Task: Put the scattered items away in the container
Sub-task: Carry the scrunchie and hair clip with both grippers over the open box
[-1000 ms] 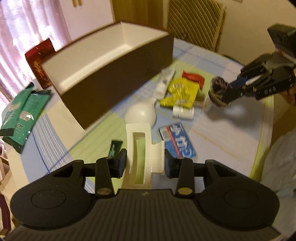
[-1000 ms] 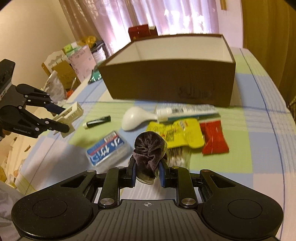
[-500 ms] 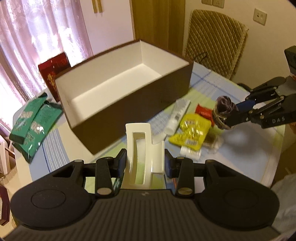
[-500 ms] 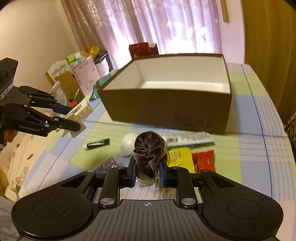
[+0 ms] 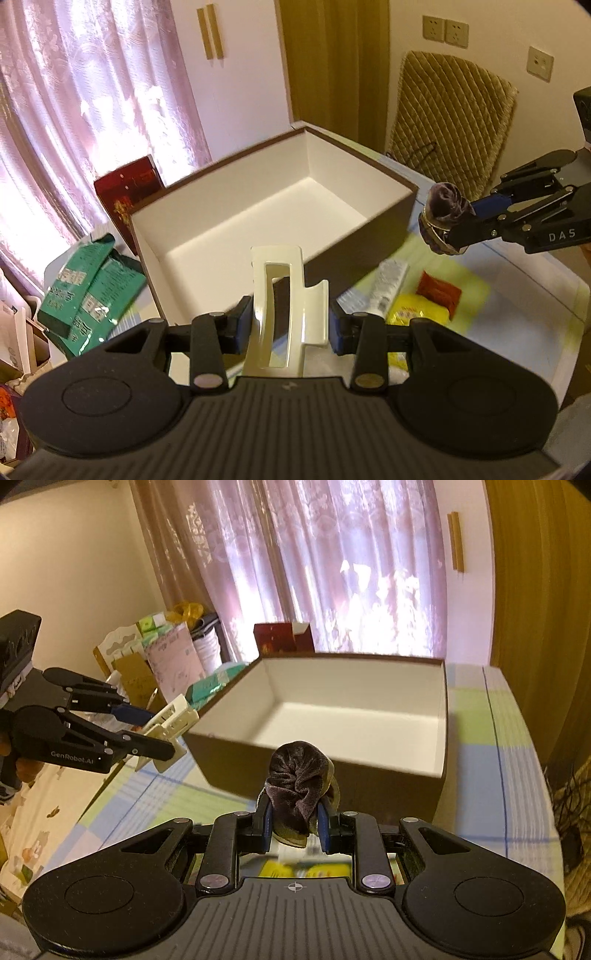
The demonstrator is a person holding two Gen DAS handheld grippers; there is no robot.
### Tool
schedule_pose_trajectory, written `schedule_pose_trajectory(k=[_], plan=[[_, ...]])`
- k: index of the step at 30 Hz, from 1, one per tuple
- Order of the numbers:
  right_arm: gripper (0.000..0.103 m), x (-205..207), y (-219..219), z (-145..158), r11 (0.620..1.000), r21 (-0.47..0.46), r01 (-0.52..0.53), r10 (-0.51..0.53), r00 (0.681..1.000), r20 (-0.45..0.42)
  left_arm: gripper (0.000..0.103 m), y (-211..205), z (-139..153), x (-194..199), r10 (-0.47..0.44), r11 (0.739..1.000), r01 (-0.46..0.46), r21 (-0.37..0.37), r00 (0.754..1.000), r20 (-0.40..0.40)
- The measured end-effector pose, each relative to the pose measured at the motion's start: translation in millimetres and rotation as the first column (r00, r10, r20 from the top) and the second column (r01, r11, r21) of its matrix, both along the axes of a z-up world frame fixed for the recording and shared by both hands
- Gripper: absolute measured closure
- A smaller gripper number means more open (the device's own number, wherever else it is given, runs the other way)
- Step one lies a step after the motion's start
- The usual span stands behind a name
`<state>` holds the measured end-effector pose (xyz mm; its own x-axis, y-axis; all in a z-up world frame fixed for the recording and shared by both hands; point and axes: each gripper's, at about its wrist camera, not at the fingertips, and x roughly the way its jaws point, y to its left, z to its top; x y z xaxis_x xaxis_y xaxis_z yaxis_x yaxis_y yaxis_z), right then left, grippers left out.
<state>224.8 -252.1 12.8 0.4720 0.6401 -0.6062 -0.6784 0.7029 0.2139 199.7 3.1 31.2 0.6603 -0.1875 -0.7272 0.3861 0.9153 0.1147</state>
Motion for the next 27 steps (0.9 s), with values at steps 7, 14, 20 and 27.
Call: schedule_pose_trajectory(k=[7,14,20,27], plan=[[0.076,33.2,11.1,13.1,1.0,0.015,-0.021,0.021,0.999,0.045,0.068,9.2,13.0,29.5,0.047,0.998,-0.046,-0.031,0.997,0.055],[0.076,82.3,39.2,23.1,0.998,0.025,-0.062,0.06,0.996,0.069,0.068,8.7,19.1,72.9,0.056,0.997,-0.053,-0.049,0.995,0.078],[0.076,125.7,62.9,17.3,0.994,-0.018,-0.104,0.104,0.994,0.036,0.068,9.1,6.2,111.7,0.062,0.996,-0.06,-0.063,0.998,0.032],[0.076,166.7,77.2,-12.9,0.981,-0.113,-0.16,0.156,0.987,-0.043,0.068,9.1,-24.6,150.4,0.05,0.995,-0.057,-0.08,0.996,-0.079]])
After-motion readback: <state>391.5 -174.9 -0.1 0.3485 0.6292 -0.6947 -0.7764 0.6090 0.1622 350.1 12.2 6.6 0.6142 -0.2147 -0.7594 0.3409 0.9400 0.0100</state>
